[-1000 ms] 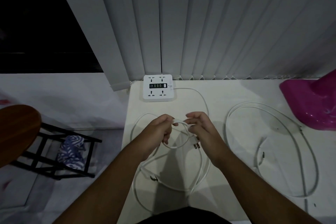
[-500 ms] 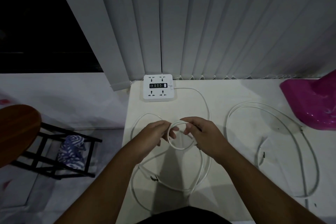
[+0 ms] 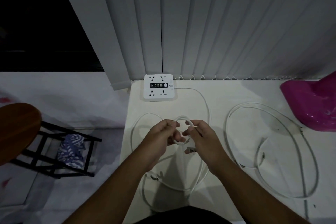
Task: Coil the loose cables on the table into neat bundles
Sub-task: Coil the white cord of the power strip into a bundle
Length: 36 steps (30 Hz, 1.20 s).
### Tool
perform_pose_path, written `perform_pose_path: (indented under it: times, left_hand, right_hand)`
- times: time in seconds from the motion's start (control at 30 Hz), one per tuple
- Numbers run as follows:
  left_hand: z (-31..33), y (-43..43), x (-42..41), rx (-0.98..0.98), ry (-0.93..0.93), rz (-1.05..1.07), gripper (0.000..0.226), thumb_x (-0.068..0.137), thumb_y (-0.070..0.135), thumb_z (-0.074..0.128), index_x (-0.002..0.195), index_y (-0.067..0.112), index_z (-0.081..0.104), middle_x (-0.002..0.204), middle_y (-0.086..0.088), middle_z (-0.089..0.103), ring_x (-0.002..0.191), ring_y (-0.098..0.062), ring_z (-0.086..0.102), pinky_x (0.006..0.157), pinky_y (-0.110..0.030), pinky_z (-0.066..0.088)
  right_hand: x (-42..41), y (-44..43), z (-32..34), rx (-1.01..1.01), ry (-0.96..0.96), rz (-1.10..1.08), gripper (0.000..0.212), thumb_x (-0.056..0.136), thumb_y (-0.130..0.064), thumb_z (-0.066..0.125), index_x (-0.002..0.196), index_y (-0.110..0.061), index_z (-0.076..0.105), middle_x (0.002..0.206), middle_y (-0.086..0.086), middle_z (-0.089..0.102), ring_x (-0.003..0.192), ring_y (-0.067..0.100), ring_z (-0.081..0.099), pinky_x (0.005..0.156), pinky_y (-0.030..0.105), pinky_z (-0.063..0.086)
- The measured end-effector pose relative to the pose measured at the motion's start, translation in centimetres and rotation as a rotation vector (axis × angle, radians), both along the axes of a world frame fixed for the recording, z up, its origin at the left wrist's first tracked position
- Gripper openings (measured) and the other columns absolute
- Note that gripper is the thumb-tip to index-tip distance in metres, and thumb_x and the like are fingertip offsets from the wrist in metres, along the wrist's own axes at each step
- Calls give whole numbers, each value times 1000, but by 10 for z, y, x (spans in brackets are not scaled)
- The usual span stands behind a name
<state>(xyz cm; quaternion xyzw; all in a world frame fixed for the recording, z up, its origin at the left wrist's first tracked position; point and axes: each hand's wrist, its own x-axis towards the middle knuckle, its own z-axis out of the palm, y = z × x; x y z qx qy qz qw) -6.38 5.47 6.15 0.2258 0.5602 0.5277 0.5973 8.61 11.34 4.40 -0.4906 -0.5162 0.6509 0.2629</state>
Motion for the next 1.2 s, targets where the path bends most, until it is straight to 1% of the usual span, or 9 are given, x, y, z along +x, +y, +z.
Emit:
perform_pose_path:
  times: [0.2, 0.33, 0.5, 0.67, 0.73, 0.9, 1.03, 1.1, 1.2]
  left_hand:
    - [-1, 4, -10, -32, 88, 3, 27, 107, 16, 39, 91, 8, 60, 51, 6, 35, 49, -14, 31, 61, -30, 37]
    - [2, 6, -14, -17, 51, -73, 28, 103, 20, 47, 85, 14, 67, 58, 2, 41, 55, -16, 39, 62, -31, 39]
    - [-1, -3, -22, -48, 75, -133, 31, 103, 37, 49, 100, 19, 74, 84, -4, 67, 84, -18, 67, 73, -33, 51]
    - [-1, -3, -15, -48, -122, 38, 34, 108, 22, 39, 111, 6, 69, 61, 3, 43, 61, -14, 47, 67, -32, 31]
    - [0, -1, -13, -72, -51, 44, 33, 108, 20, 39, 109, 5, 68, 58, 4, 37, 56, -12, 36, 63, -31, 22]
    - [6, -1, -15, -78, -62, -59, 30, 106, 24, 44, 109, 4, 67, 61, 2, 41, 56, -11, 42, 59, -27, 31]
    - [7, -1, -21, -99, -162, -50, 43, 106, 24, 34, 114, 1, 70, 85, -11, 68, 73, -20, 63, 67, -30, 49]
    - [0, -6, -28, -157, -131, -53, 52, 102, 22, 24, 119, 1, 68, 104, -19, 72, 89, -27, 66, 83, -36, 46]
    - [-9, -16, -30, -215, 41, -204, 46, 97, 28, 32, 122, 11, 66, 118, -10, 75, 97, -22, 67, 77, -34, 40]
  right_hand:
    - [0, 11, 9, 99, -133, 119, 10, 96, -34, 64, 103, -39, 69, 94, -6, 74, 64, 1, 58, 58, 19, 44]
    - [-5, 14, 20, 126, -129, 232, 24, 101, -44, 55, 87, -36, 72, 69, -8, 63, 44, 4, 46, 42, 20, 37]
    - [-5, 16, 22, 11, -7, 124, 33, 103, -35, 52, 80, -18, 70, 75, 2, 52, 43, 16, 43, 45, 28, 44]
    - [-4, 7, 16, -130, 50, 119, 30, 104, -30, 54, 88, -12, 72, 79, 9, 50, 50, 15, 47, 50, 31, 52]
    - [-4, 5, 15, -78, -7, 152, 20, 102, -29, 55, 95, -21, 73, 81, 5, 58, 51, 13, 47, 44, 27, 43]
    - [-2, 14, 25, 238, -192, 277, 22, 103, -34, 52, 96, -31, 72, 72, -23, 64, 50, -4, 52, 46, 8, 37]
    - [-2, 20, 23, 179, -210, 199, 33, 104, -38, 49, 80, -20, 63, 55, -10, 47, 44, 7, 38, 43, 22, 30]
    - [-1, 21, 21, 100, -142, 121, 34, 104, -38, 48, 79, -17, 61, 54, -3, 41, 42, 14, 35, 42, 24, 31]
    - [0, 20, 17, 53, -120, 23, 33, 104, -39, 48, 83, -18, 62, 45, -1, 44, 39, 17, 42, 43, 25, 39]
